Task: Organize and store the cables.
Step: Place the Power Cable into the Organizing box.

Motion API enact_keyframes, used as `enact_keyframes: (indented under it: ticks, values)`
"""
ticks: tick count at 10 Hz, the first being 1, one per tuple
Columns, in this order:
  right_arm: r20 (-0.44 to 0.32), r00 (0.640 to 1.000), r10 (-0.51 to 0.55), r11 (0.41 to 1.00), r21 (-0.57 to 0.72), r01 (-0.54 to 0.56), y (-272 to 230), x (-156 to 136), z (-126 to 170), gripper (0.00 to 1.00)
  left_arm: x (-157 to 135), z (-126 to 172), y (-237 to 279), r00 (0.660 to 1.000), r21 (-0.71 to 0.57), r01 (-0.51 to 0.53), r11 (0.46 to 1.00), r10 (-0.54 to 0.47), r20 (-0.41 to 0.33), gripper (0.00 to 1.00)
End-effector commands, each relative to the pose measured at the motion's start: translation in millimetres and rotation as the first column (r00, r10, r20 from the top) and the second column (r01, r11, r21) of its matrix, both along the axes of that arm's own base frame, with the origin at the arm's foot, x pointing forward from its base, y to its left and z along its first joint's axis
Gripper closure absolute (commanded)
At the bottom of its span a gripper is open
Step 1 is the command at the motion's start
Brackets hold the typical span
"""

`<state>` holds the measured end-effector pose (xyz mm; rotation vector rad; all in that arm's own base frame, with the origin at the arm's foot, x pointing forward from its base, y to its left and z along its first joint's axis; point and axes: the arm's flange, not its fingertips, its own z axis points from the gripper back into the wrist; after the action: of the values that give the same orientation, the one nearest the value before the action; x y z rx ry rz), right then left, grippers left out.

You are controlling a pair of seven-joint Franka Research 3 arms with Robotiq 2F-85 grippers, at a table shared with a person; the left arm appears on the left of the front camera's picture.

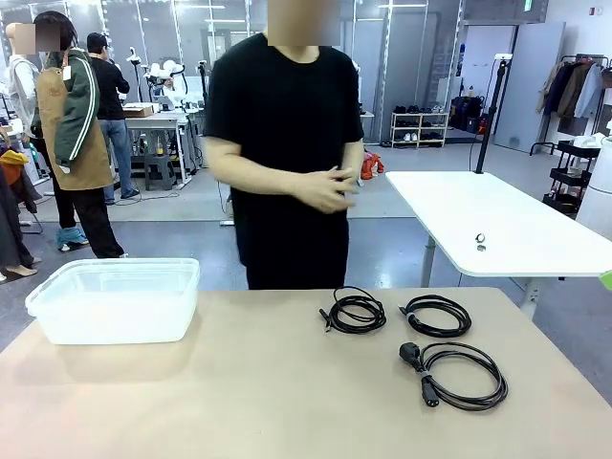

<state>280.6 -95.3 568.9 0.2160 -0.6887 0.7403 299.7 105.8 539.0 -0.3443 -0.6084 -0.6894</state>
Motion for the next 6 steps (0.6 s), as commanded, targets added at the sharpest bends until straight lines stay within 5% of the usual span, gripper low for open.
enact_keyframes:
  ticks: [1, 2, 6]
  values:
    - [0.000, 1.000, 0.000, 1.000, 0.000, 0.000, 0, 0, 0, 0.00, 1, 3, 1, 1.000, 0.006, 0.011, 1.000, -0.011, 0.002, 0.00]
    - [-0.085, 0.992, -0.090, 0.989, -0.127, 0.079, 21, 17, -16, 0.00, 1, 3, 1, 1.000, 0.006, 0.011, 1.000, -0.011, 0.002, 0.00]
    - [-0.352, 0.901, -0.252, 0.958, -0.220, 0.182, 95, 72, -69, 0.00, 1, 3, 1, 1.000, 0.006, 0.011, 1.000, -0.011, 0.002, 0.00]
